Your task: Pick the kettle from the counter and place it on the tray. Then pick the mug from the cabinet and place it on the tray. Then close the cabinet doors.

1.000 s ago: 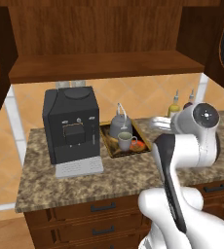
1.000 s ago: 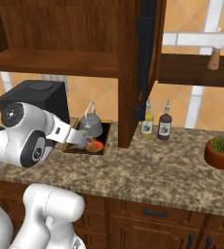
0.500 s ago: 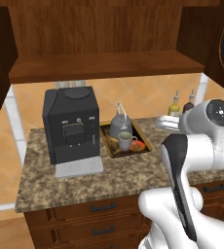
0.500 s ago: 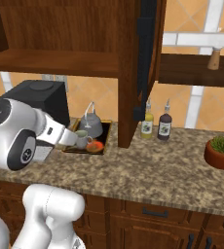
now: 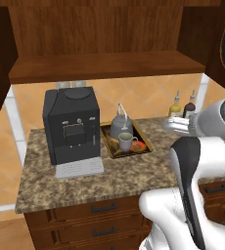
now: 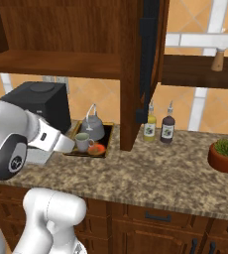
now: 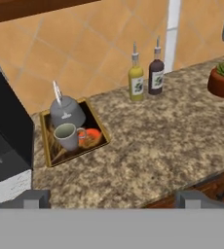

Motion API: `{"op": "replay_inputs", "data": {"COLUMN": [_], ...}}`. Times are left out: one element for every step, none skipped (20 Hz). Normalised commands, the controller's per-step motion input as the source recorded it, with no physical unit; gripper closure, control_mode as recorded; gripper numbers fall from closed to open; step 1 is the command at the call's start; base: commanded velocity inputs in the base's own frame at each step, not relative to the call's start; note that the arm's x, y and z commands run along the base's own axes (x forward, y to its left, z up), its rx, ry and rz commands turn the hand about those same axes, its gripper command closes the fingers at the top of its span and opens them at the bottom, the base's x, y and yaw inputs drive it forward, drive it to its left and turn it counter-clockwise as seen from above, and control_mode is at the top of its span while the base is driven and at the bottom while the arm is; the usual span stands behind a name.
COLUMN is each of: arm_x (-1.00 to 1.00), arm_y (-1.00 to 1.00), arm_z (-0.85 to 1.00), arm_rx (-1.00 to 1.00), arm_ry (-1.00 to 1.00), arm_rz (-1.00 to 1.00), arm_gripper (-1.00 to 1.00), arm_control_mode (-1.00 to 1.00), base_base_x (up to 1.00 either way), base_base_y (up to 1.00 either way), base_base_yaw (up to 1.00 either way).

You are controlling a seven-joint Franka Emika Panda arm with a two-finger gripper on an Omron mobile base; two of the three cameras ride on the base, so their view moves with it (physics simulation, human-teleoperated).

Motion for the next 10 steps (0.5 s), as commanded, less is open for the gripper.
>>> {"op": "replay_inputs", "data": {"arm_x": [-0.37,-0.35,-0.33,-0.31,-0.26,-0.17,-0.15,-0.16,-0.15,-0.15], "arm_y": [-0.1,-0.07,-0.05,-0.01,-0.05,-0.05,-0.11,-0.06,0.0,0.0], "arm_z": [0.07,0.06,0.08,0.11,0.12,0.14,0.16,0.14,0.1,0.06], "arm_rx": [0.0,0.0,0.0,0.0,0.0,0.0,0.0,0.0,0.0,0.0], "arm_ry": [-0.06,-0.06,-0.1,-0.16,-0.17,-0.18,-0.16,-0.13,-0.05,-0.04], "arm_rz": [-0.05,-0.04,-0.04,-0.06,-0.11,-0.15,-0.16,-0.16,-0.17,-0.17], "arm_gripper": [-1.0,-1.0,-1.0,-1.0,-1.0,-1.0,-1.0,-1.0,-1.0,-1.0], "arm_control_mode": [-1.0,-1.0,-1.0,-1.0,-1.0,-1.0,-1.0,-1.0,-1.0,-1.0], "base_base_x": [0.0,0.0,0.0,0.0,0.0,0.0,0.0,0.0,0.0,0.0], "base_base_y": [0.0,0.0,0.0,0.0,0.0,0.0,0.0,0.0,0.0,0.0], "base_base_yaw": [0.0,0.0,0.0,0.0,0.0,0.0,0.0,0.0,0.0,0.0]}}
